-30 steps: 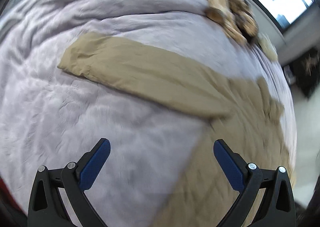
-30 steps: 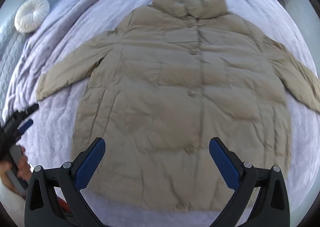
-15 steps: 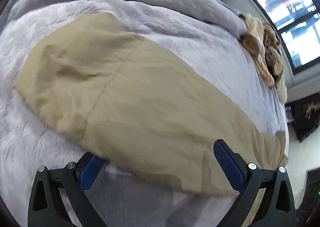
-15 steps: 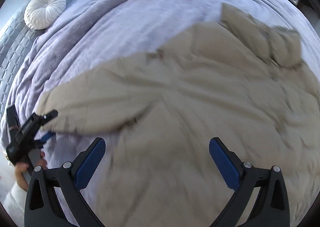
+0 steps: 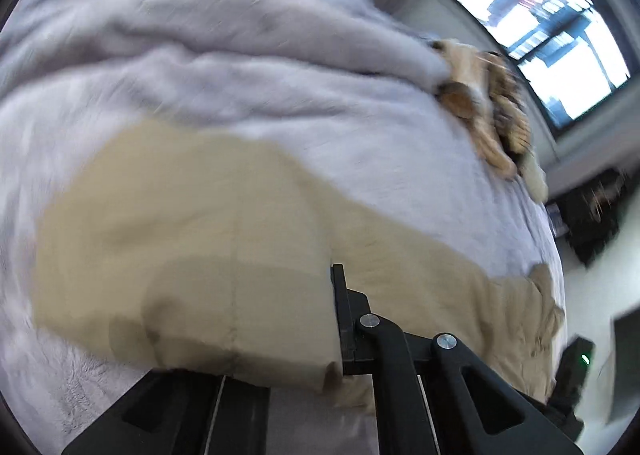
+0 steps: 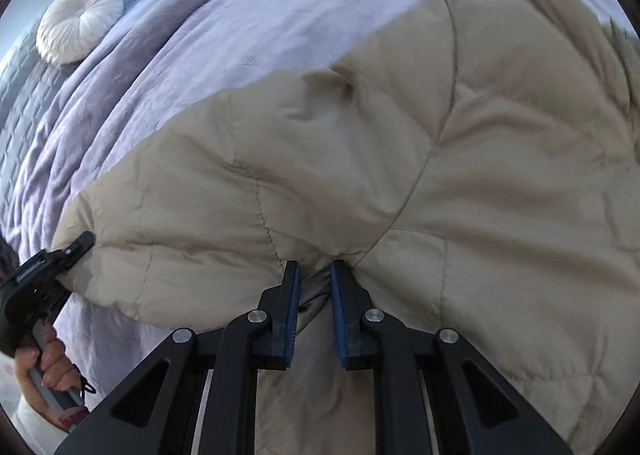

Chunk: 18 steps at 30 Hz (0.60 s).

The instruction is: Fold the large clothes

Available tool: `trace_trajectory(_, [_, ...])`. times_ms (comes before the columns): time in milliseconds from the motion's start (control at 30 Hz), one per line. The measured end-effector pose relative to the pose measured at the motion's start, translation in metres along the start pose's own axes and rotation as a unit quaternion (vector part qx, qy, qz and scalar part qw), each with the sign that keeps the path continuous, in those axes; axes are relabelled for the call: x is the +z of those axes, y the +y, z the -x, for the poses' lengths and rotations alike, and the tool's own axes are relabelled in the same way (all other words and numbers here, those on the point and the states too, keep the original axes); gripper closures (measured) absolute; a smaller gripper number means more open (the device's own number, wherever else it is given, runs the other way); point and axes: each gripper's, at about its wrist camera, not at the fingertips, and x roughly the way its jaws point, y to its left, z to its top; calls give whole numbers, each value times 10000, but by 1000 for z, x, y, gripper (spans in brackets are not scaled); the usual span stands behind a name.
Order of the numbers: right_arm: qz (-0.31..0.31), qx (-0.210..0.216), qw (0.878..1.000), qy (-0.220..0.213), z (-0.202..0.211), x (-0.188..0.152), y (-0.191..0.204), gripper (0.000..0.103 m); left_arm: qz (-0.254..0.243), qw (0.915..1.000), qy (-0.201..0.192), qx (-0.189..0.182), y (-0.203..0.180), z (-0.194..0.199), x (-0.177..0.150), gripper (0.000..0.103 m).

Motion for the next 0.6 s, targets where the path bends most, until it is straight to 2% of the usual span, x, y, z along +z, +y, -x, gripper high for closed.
trace_trajectory(100, [-89,112,9999,-14,-5,-1,-6,87,-502,9984,-128,-245,-42,13,7,94])
trace_trajectory(200, [-177,377,9991,7,1,0,-13,87,-937,9931,-245,-661,-92,27,7,94])
trace_trajectory(333, [-436,900,9950,18,33,-7,-37,87,-1527,9794,-124,-1314,-173,34,-7,94])
trace_trajectory(433, [-457,900,9946,-224,75,-22,-65,87,-2016,9657,45,-1637,-241,25,-34,94])
trace_trajectory(600, [-749,474,9943,-599,152,-55,-151,87,-2714,9430,432,-1877,-343,-3,-100,94])
